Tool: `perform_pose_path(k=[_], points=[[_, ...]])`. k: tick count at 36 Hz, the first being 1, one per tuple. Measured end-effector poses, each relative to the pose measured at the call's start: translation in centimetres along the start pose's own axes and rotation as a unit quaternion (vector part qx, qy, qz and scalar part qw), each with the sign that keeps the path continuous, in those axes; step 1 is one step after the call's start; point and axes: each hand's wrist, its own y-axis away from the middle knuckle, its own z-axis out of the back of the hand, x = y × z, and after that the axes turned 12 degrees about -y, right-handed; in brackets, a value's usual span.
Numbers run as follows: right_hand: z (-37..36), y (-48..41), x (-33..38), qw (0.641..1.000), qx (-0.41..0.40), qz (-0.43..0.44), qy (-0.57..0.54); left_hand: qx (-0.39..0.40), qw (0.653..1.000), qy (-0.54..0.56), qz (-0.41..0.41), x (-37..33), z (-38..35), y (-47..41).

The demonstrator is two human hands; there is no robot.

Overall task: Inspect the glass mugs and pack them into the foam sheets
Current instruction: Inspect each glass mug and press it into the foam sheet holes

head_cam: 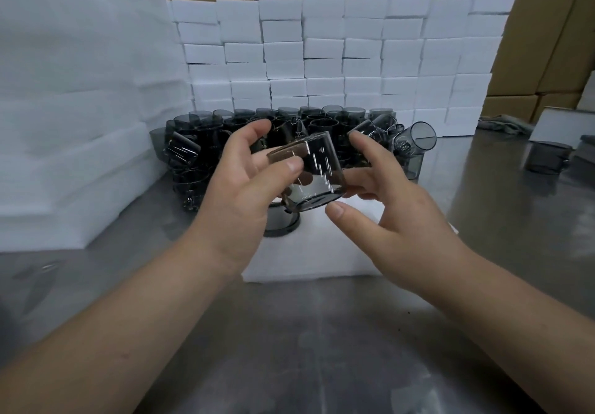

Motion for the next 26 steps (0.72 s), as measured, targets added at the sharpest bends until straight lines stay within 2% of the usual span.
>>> perform_pose_path(k=[12,26], points=[[-0.3,-0.1,-0.2,0.999,0.013,-0.004,-0.046,-0.004,1.000,0.017,-0.002,-0.1,-0.4,0.3],[-0.3,-0.1,0.9,0.990,-0.039,0.025,-0.136,0.027,0.999,-0.013,-0.036,-0.7,-0.8,0.6]])
